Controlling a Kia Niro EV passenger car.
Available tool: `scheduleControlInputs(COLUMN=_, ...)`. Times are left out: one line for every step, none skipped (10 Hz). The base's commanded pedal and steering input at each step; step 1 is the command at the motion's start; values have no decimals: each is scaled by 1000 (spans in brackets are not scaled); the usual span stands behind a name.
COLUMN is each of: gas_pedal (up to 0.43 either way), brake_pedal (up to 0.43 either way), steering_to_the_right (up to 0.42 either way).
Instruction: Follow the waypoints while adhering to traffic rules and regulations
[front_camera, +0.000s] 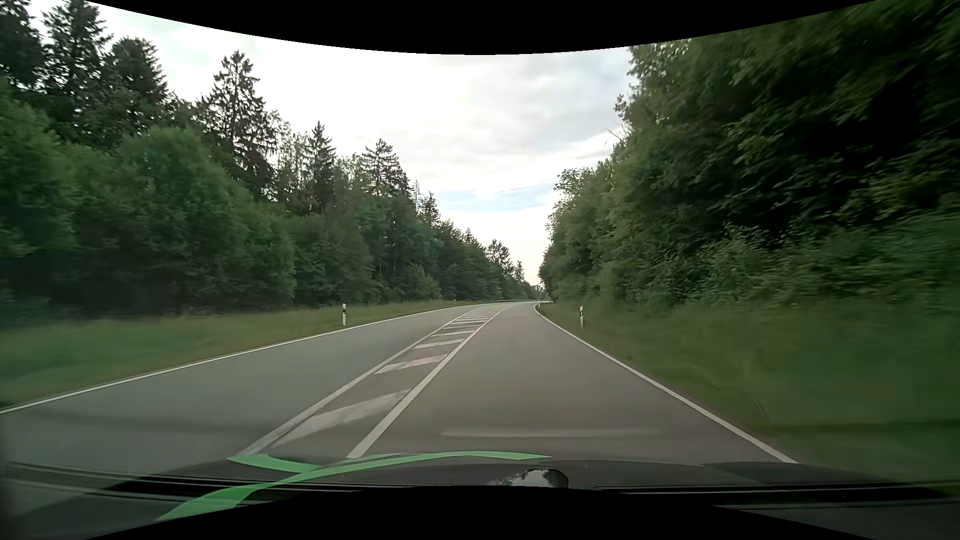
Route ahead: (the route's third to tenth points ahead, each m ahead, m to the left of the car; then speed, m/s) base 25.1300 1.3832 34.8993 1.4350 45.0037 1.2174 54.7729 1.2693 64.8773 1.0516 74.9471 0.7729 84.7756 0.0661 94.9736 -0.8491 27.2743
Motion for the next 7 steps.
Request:
scheduleControlInputs(gas_pedal=189, brake_pedal=0, steering_to_the_right=4)
scheduleControlInputs(gas_pedal=189, brake_pedal=0, steering_to_the_right=3)
scheduleControlInputs(gas_pedal=189, brake_pedal=0, steering_to_the_right=3)
scheduleControlInputs(gas_pedal=189, brake_pedal=0, steering_to_the_right=3)
scheduleControlInputs(gas_pedal=189, brake_pedal=0, steering_to_the_right=3)
scheduleControlInputs(gas_pedal=189, brake_pedal=0, steering_to_the_right=3)
scheduleControlInputs(gas_pedal=189, brake_pedal=0, steering_to_the_right=3)
